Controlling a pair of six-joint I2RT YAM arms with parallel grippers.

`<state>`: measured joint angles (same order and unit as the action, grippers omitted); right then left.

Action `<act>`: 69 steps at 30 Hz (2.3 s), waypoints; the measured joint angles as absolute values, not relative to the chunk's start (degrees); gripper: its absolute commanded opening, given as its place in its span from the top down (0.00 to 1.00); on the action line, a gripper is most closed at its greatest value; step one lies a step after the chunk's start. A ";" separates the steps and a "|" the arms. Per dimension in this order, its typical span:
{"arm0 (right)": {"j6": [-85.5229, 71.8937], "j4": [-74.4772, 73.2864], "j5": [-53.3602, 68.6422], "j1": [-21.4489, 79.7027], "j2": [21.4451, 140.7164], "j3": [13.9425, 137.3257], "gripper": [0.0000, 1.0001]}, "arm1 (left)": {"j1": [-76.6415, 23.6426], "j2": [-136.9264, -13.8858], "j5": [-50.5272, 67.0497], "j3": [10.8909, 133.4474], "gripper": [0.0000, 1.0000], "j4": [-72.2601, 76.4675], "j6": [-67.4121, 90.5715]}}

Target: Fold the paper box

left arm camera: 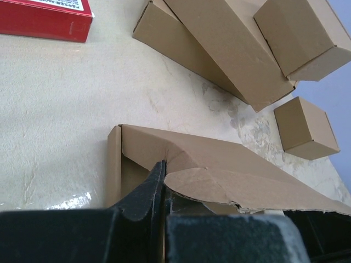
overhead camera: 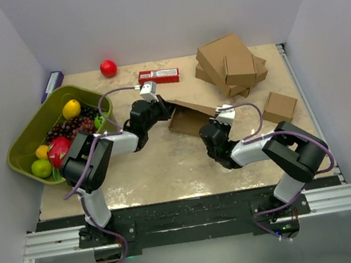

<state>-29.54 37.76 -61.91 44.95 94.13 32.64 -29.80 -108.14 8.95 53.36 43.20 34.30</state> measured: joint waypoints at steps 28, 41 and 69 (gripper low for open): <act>-28.32 20.84 -44.49 45.01 75.29 28.64 0.17 | -37.32 -105.75 -5.04 47.99 1.00 40.80 18.39; -28.91 -9.23 -29.71 45.06 51.79 37.43 0.13 | -37.32 -105.49 -4.51 45.50 0.89 42.83 18.13; -27.35 -7.92 -10.85 31.79 88.82 62.63 0.26 | -37.32 -79.94 0.01 30.37 0.23 32.62 17.76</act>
<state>-27.35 -7.92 -10.85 31.79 88.82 62.63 -37.32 -79.94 0.01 30.37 32.62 17.76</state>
